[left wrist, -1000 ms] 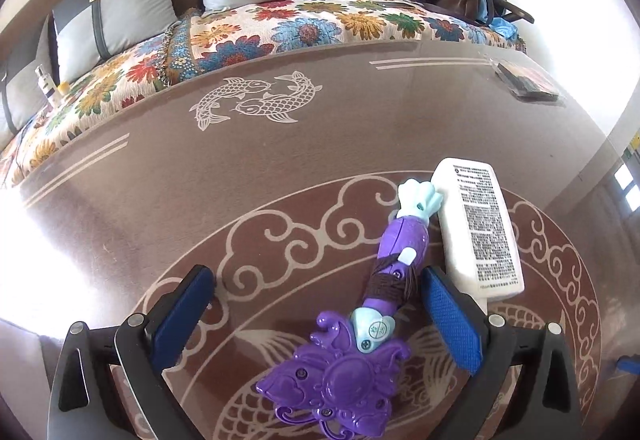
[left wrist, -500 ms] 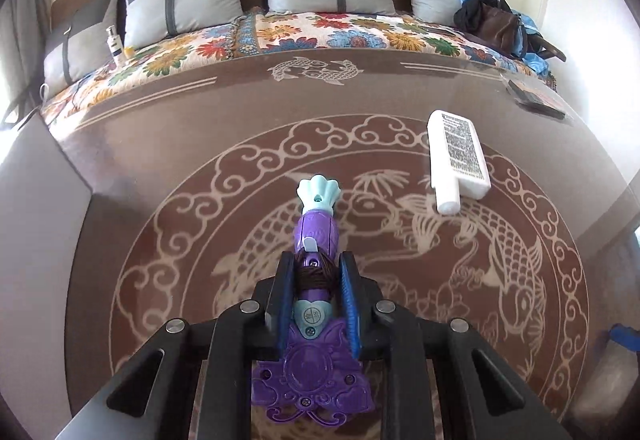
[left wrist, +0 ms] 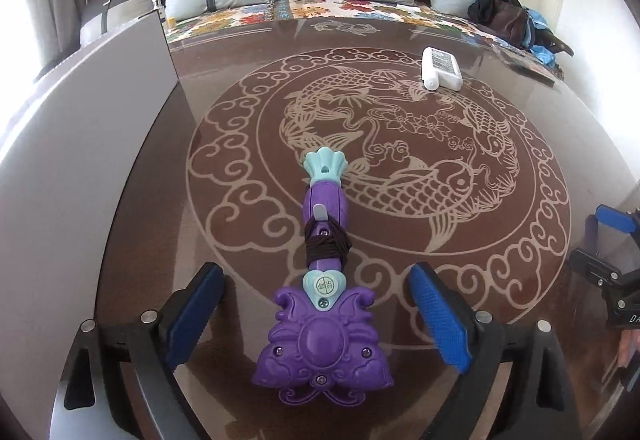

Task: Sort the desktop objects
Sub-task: 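Lift the purple toy with the left tool and hold it above the table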

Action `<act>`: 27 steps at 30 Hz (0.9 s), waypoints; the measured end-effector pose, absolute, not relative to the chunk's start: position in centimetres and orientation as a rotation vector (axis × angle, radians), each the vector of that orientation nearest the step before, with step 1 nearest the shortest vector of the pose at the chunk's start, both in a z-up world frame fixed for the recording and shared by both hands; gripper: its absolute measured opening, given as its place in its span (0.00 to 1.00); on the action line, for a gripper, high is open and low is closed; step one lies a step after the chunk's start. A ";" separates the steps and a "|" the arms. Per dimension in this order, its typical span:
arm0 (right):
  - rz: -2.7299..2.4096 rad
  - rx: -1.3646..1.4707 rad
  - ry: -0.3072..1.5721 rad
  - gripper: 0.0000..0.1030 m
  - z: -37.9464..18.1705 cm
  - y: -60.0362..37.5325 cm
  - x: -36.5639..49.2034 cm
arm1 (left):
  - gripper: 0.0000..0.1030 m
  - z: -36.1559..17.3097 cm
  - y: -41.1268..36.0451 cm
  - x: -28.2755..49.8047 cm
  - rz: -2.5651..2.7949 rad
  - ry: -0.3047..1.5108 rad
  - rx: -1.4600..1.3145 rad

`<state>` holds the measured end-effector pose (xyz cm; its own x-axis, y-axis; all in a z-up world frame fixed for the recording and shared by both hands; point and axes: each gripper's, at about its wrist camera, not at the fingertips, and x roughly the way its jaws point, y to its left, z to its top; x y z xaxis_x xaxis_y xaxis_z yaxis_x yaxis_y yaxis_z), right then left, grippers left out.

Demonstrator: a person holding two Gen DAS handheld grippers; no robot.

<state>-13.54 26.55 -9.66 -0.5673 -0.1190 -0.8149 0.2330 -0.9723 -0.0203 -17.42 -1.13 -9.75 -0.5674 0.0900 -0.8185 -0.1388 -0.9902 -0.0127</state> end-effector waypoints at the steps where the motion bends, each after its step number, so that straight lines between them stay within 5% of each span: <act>1: -2.611 1.343 0.186 1.00 -9.7 26.5 -13.5 | 0.92 -9.9 -1.3 -17.3 2.674 0.081 -1.399; 3: -2.611 1.343 0.186 1.00 -9.7 26.6 -13.5 | 1.00 -10.1 -1.0 -17.2 2.662 0.099 -1.406; 27: -2.610 1.343 0.185 1.00 -9.6 26.6 -13.5 | 1.00 -10.2 -0.9 -17.1 2.662 0.097 -1.399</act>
